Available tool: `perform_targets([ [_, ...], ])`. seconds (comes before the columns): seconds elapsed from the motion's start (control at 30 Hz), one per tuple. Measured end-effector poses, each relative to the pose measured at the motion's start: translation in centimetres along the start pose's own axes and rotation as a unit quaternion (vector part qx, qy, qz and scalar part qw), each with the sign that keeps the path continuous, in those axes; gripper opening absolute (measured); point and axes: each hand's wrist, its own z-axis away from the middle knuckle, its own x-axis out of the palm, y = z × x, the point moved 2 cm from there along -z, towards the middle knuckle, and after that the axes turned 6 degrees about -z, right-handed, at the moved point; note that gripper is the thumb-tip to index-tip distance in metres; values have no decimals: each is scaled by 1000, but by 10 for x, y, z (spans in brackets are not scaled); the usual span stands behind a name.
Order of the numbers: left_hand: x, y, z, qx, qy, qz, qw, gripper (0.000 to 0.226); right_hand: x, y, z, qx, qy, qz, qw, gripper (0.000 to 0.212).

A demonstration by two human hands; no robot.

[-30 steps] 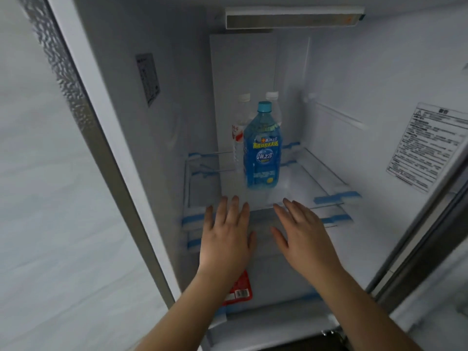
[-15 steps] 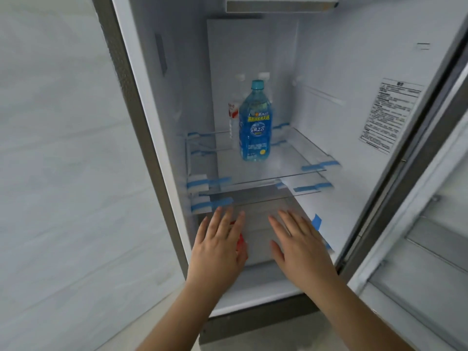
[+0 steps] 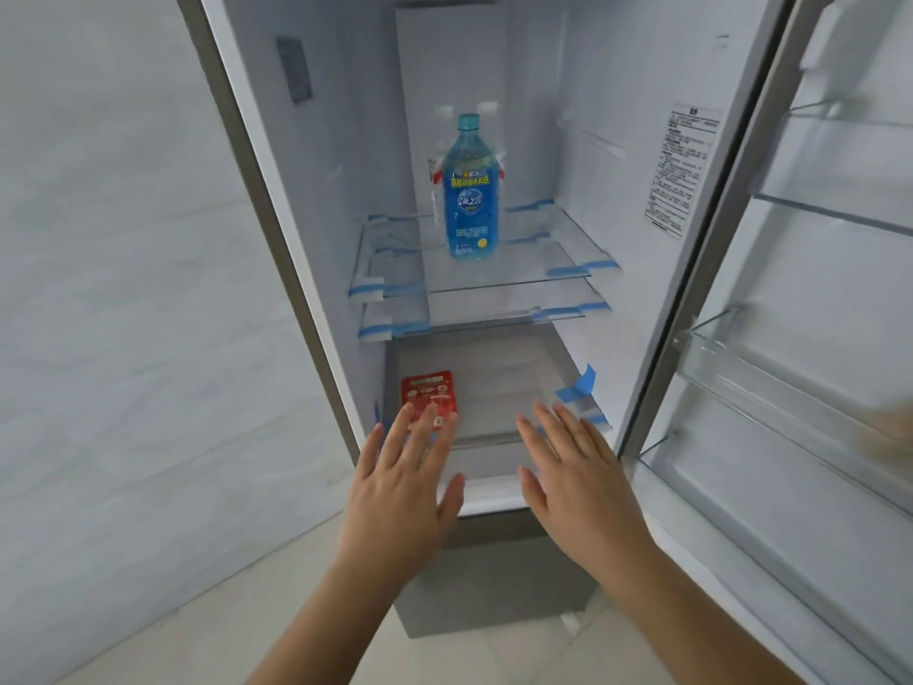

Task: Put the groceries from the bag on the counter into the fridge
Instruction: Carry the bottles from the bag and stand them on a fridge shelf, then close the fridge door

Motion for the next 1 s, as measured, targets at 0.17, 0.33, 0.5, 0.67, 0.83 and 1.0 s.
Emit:
perform_targets([
  [0.17,-12,14,45,-23,-16,-19,999,59,-5,-3,35,-12,-6,-4,1000,58],
  [0.33,-24,18,74,-27,-23,-14,999,62,-15,-15,62,-21,21,-11,999,54],
  [0.5,-28,10,107,-22,-11,-8,1000,60,-28,-27,92,-23,55,-13,998,50],
  [0.67,-34,6,145,-15,-6,28,999,59,-26,-52,129,-3,37,-6,999,51],
  [0.83,-31,7,182,0,-12,49,999,58,-25,-73,168,7,7,0,1000,54],
  [1.0,-33,25,198,44,-22,76,996,60,-35,-65,207,46,8,13,999,56],
])
